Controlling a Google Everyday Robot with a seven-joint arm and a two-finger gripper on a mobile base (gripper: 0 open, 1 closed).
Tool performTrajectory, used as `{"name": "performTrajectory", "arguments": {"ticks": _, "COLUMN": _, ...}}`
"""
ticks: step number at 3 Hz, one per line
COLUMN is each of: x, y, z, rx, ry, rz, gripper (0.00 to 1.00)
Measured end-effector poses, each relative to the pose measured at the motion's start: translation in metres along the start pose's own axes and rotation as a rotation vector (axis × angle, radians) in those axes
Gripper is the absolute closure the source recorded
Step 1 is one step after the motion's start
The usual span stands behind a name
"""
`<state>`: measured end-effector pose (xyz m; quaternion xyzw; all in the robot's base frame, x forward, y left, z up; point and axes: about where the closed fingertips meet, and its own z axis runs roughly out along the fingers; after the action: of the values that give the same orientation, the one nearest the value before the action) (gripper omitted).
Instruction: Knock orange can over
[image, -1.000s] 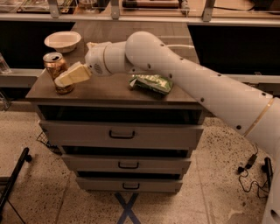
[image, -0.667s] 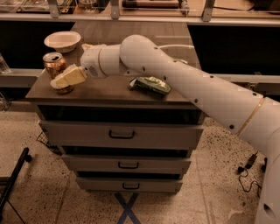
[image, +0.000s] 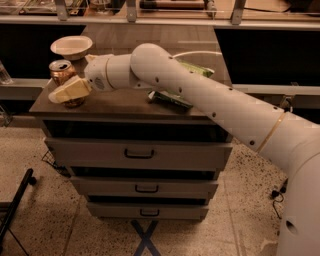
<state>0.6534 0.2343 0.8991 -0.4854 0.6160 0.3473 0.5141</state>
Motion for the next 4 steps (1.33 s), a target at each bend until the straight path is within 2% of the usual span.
{"name": "performTrajectory", "arguments": {"ticks": 1, "x": -0.0019, "y": 0.0005, "z": 0.0029, "rx": -0.018, "ry": -0.035, "rz": 0.035, "gripper": 0.05}}
{"name": "performTrajectory", "arguments": {"ticks": 3, "x": -0.004, "y": -0.0024, "z": 0.0008, "rx": -0.021, "ry": -0.072, "rz": 0.068, "gripper": 0.4}}
{"name": "performTrajectory", "arguments": {"ticks": 4, "x": -0.0038, "y": -0.0034, "z": -0.0002, "rx": -0.023, "ry": -0.076, "rz": 0.076, "gripper": 0.46}}
